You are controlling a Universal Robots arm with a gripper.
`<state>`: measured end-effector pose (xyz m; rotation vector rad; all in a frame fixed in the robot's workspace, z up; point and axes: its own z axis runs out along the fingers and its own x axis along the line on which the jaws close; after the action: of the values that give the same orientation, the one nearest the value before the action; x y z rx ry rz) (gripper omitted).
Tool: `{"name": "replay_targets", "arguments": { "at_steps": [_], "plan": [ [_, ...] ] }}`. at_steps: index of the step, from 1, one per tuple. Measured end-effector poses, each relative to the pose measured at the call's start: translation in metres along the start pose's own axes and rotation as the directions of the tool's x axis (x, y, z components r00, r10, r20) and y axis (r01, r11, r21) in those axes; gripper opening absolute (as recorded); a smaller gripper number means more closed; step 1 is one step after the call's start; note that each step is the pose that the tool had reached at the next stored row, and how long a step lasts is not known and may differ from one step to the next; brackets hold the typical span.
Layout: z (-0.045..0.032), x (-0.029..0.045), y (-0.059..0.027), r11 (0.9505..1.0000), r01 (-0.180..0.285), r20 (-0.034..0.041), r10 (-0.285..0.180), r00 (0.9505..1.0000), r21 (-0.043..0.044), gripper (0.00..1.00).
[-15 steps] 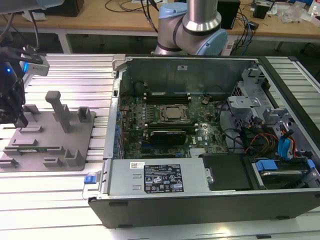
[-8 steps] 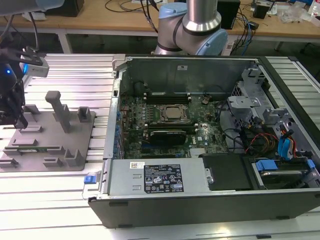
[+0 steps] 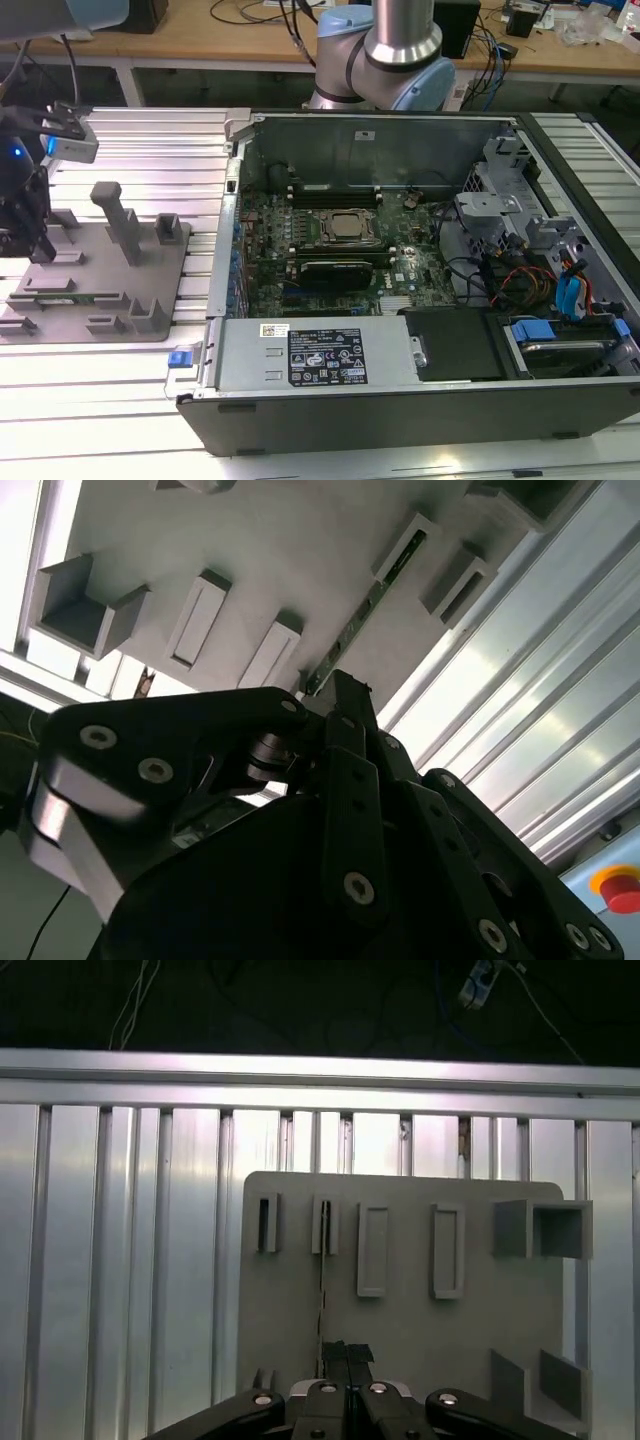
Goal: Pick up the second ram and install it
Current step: 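Pick up the second ram and move it above second insertion slot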
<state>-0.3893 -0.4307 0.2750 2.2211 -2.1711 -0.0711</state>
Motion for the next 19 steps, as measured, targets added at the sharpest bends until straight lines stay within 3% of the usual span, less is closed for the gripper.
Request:
{"name": "replay_targets", "arguments": {
  "at_steps": [13,15,17,19],
  "plan": [
    [0.0263,0.0053,0.0067,0.9998,-0.019,-0.0039,0.019,0.9998,0.0012,0.08],
    [0.0292,0.0053,0.0093,0.9998,-0.019,-0.004,0.019,0.9998,0.0072,0.08],
    [0.0323,0.0052,0.0119,0.9996,-0.019,-0.004,0.019,0.9998,0.0213,0.08],
    [0.0376,0.0052,0.0148,0.9994,-0.019,-0.004,0.019,0.9998,0.0298,0.08]
  ]
}}
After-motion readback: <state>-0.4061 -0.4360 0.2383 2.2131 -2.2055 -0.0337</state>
